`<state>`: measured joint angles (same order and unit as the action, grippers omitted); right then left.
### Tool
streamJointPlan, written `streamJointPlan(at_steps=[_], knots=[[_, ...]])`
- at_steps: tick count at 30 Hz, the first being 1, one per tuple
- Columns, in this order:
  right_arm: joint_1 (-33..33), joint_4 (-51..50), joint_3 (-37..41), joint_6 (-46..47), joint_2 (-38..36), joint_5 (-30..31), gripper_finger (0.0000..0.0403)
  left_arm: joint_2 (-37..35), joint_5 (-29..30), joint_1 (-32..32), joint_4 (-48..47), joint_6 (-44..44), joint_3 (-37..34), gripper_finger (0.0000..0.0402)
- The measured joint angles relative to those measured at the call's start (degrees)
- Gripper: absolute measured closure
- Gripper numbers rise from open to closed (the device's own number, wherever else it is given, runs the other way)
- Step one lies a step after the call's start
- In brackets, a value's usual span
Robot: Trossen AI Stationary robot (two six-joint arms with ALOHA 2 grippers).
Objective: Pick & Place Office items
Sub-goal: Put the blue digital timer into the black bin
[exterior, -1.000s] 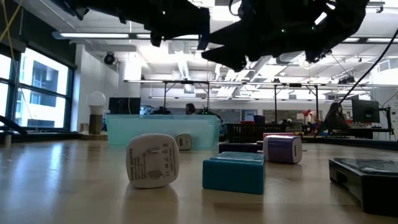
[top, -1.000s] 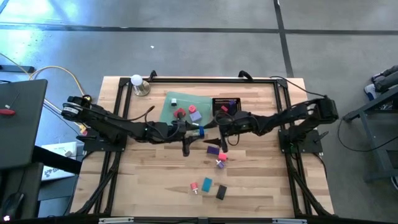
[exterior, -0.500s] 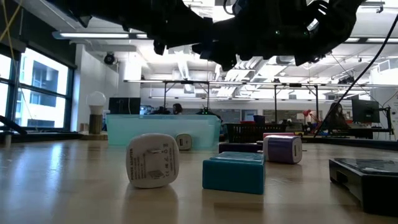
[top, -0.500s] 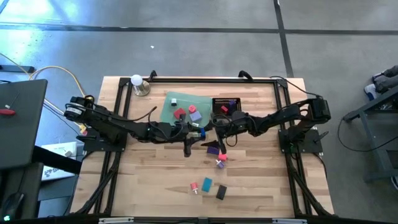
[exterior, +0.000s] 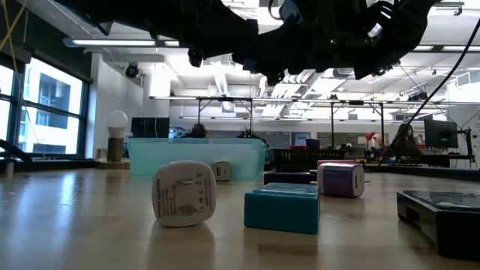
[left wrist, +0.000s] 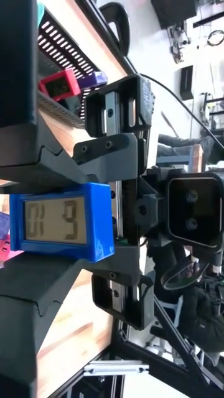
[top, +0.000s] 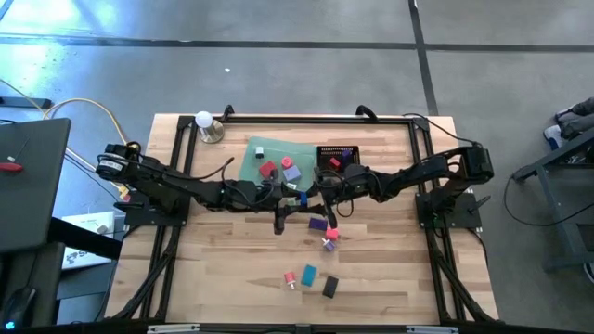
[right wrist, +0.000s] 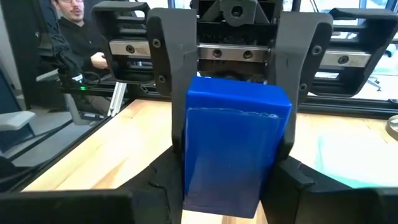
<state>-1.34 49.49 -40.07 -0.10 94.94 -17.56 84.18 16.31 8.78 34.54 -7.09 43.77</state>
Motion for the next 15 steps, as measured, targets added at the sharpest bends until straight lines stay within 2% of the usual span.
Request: streamJointPlan(at_steps=[6,15], knots=[[0.04,-1.4,-0.11,-0.88,0.0,-0.62,0.026,0.0,-0.77,0.0,0.01,1.92,0.0,0.0224],[0.11,-7.64,-0.03,-0.83,0.0,-0.83,0.026,-0.02,-0.2,0.22,0.87,1.02,0.0,0.0218]])
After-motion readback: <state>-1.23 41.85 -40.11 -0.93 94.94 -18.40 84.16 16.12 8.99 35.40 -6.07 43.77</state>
